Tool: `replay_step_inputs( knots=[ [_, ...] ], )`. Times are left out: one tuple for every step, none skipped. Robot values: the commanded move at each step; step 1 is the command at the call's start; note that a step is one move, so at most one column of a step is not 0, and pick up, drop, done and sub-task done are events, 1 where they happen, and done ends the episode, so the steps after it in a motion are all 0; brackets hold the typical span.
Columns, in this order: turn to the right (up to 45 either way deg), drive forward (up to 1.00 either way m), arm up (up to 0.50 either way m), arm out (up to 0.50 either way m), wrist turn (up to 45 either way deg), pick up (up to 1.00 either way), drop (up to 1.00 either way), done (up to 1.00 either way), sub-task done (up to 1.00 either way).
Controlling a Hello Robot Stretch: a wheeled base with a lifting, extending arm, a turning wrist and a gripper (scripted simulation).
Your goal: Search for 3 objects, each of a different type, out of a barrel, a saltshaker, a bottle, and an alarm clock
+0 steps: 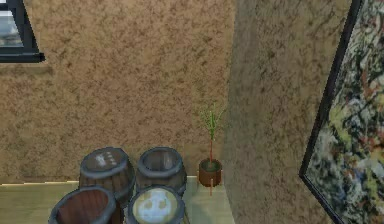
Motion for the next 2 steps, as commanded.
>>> replay_step_inputs(
  knots=[
    [-21.0, 0.0, 0.0, 0.0, 0.0, 0.0, 0.0, 0.0, 0.0],
    [0.0, 0.0, 0.0, 0.0, 0.0, 0.0, 0.0, 0.0, 1.0]
  ],
)
